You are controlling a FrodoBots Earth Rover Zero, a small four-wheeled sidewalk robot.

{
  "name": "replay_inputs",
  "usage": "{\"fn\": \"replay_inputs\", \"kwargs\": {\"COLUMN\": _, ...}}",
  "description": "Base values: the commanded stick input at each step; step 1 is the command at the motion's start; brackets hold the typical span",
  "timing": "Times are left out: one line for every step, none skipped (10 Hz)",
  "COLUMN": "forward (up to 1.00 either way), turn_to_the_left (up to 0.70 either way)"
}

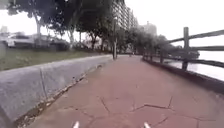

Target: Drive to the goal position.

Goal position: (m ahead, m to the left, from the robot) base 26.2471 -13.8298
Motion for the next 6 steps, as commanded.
{"fn": "replay_inputs", "kwargs": {"forward": 0.70, "turn_to_the_left": -0.27}}
{"fn": "replay_inputs", "kwargs": {"forward": 0.70, "turn_to_the_left": -0.27}}
{"fn": "replay_inputs", "kwargs": {"forward": 0.70, "turn_to_the_left": -0.27}}
{"fn": "replay_inputs", "kwargs": {"forward": 0.70, "turn_to_the_left": -0.27}}
{"fn": "replay_inputs", "kwargs": {"forward": 0.70, "turn_to_the_left": 0.00}}
{"fn": "replay_inputs", "kwargs": {"forward": 0.70, "turn_to_the_left": 0.00}}
